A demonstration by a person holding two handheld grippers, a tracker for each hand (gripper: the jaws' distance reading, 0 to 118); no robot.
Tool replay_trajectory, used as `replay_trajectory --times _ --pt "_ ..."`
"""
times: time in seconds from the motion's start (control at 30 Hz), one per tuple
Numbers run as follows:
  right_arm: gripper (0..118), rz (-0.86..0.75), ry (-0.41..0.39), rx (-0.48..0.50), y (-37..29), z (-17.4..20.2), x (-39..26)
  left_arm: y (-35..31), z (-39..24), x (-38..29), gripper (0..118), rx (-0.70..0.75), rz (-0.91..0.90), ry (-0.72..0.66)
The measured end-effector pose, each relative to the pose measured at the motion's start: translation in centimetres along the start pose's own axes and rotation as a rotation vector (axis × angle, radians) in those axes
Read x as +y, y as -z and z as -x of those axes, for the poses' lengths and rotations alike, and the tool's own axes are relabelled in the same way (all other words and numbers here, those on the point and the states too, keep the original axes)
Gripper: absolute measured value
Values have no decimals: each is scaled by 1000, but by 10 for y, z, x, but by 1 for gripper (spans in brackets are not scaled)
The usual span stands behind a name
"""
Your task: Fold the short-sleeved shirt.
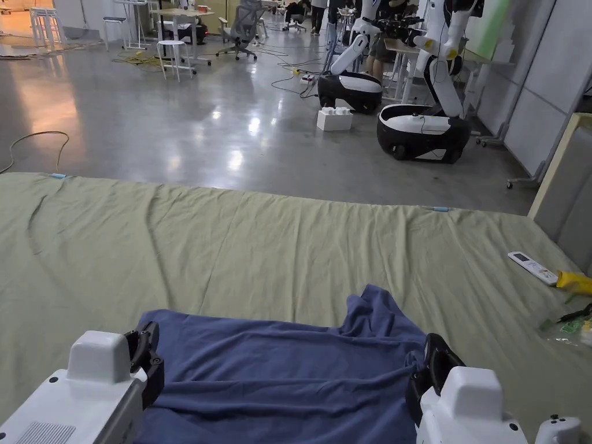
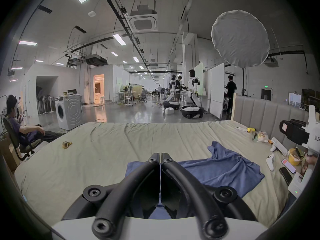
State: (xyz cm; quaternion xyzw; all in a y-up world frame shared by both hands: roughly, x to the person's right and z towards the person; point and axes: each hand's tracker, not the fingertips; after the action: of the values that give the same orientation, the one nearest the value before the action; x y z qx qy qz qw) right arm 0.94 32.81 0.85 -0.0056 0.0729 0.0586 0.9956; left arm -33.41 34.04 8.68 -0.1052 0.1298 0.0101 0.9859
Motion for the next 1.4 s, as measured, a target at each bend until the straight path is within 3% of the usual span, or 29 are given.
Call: replay_trajectory --times 0.3,0.6,0.63,0.77,0.9,1.03,1.23,1.3,1.4 --pt "1 -20 -21 -3 -6 -10 2 0 43 -26 1 68 53 2" --pt "1 91 -14 -7 2 -17 -18 60 100 -73 2 92 472 -125" --pt "1 95 -19 -5 1 -17 -21 70 106 -80 6 91 529 -156" --pt "1 148 -36 -17 6 -19 -30 99 110 -96 57 76 691 -217" --pt "1 221 11 -32 11 -25 -38 120 107 -113 58 85 768 -242" --pt "1 253 4 -42 14 -28 -45 131 95 -130 60 134 815 -222" --pt "1 394 96 -65 20 -37 -61 127 75 -122 57 157 809 -98" --pt "1 388 69 -51 24 -40 -65 125 65 -120 41 135 802 -56" --pt "4 504 64 -30 37 -51 -78 122 67 -117 12 103 806 -49"
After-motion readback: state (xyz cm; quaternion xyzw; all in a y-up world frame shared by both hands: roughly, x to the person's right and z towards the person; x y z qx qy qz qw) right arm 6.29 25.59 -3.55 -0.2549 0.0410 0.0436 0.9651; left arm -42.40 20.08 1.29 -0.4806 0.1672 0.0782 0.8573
